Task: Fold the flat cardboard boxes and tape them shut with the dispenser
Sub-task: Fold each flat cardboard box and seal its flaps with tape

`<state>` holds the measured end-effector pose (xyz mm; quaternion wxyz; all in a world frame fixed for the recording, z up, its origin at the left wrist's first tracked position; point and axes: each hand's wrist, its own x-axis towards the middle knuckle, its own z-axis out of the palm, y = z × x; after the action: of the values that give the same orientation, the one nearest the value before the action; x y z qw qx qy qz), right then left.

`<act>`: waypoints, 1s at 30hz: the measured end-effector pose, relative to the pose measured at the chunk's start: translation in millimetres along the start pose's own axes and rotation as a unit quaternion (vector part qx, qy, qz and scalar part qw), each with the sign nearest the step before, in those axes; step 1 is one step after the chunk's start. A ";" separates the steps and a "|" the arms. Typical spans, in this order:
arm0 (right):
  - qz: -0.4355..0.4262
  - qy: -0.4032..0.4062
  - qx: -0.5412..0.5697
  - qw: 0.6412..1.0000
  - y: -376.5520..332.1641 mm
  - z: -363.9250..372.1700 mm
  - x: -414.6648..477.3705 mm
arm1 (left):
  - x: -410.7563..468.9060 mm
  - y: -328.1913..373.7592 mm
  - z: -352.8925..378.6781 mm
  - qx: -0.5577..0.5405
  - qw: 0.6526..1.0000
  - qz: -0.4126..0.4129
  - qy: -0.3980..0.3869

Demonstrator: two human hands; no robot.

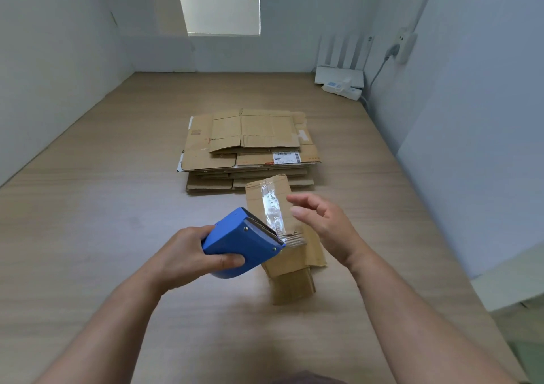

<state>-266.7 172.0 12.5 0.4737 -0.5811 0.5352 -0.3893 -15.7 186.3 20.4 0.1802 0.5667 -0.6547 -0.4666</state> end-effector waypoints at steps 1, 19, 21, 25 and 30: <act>0.004 -0.036 0.004 0.999 -6.1 0.8 -1.3 | -0.8 1.7 -0.4 0.000 1.000 0.003 -0.005; 0.022 0.029 0.029 0.999 -22.4 30.1 -10.1 | -7.7 17.4 -25.0 0.039 0.997 -0.050 -0.043; 0.041 0.059 0.014 0.997 -17.8 29.7 -10.1 | -9.4 16.0 -36.3 0.067 0.995 -0.057 -0.046; 0.101 0.154 0.029 0.982 -1.2 -5.3 -10.9 | -20.9 -1.8 -76.1 0.109 0.988 -0.104 -0.029; 0.155 0.148 0.002 0.977 17.4 5.9 -13.3 | -15.9 -11.0 -78.9 0.155 0.975 -0.147 -0.066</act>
<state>-267.1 186.4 -5.0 0.4447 -0.4260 0.6822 -0.3942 55.7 169.5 55.5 -0.0240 0.6460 -0.6388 -0.4172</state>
